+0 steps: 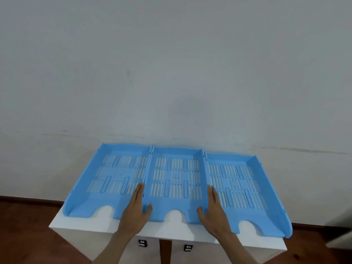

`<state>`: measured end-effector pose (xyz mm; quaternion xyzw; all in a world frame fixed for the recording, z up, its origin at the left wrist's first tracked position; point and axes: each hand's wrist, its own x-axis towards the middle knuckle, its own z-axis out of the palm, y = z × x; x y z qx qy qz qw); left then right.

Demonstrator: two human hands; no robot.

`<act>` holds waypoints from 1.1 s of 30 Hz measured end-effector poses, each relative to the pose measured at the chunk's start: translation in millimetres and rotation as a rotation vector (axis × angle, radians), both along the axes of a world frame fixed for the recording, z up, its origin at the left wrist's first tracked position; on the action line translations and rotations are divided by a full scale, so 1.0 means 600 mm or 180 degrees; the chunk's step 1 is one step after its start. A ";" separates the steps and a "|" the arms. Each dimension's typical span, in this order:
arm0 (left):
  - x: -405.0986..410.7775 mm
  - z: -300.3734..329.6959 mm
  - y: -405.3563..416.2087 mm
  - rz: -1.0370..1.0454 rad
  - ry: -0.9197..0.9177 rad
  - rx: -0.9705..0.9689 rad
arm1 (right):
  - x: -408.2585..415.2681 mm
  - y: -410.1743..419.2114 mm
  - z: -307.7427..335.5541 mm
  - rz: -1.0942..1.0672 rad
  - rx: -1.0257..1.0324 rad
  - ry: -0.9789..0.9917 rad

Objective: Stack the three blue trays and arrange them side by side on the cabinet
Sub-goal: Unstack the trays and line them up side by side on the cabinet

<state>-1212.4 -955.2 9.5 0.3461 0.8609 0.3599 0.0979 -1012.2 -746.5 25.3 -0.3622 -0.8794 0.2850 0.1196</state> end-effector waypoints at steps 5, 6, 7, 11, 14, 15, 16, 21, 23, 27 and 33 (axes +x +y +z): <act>-0.001 -0.006 0.010 -0.0055 0.0053 0.0034 | -0.020 0.007 -0.005 -0.0032 0.0257 -0.0075; -0.008 -0.009 0.009 -0.0109 0.0066 0.0019 | -0.022 0.010 -0.005 -0.0036 0.0280 -0.0062; -0.015 -0.010 0.009 -0.0158 0.0108 -0.0009 | -0.024 0.013 -0.005 -0.0016 0.0313 -0.0063; -0.043 -0.017 0.012 -0.0270 0.0181 -0.0022 | -0.036 0.032 -0.006 0.0102 0.0339 -0.0036; -0.060 -0.021 0.023 -0.0340 0.0215 0.0037 | -0.056 0.041 -0.007 0.0045 0.0046 0.0186; -0.068 -0.022 0.025 -0.0373 0.0238 0.0045 | -0.065 0.043 -0.008 0.0010 -0.0026 0.0267; -0.075 -0.022 0.026 -0.0406 0.0265 0.0039 | -0.071 0.043 -0.008 -0.0015 -0.0052 0.0309; -0.102 -0.030 0.027 -0.0487 0.0428 -0.0007 | -0.090 0.045 -0.011 -0.0041 0.0235 -0.0012; -0.104 -0.032 0.028 -0.0505 0.0441 -0.0013 | -0.092 0.044 -0.012 -0.0035 0.0395 -0.0173; -0.102 -0.013 0.031 -0.0630 0.0471 -0.0104 | -0.088 0.049 -0.009 0.0192 0.0790 -0.0519; -0.094 0.009 0.033 -0.0676 0.1027 -0.0693 | -0.057 0.026 -0.012 0.0141 0.1037 -0.0622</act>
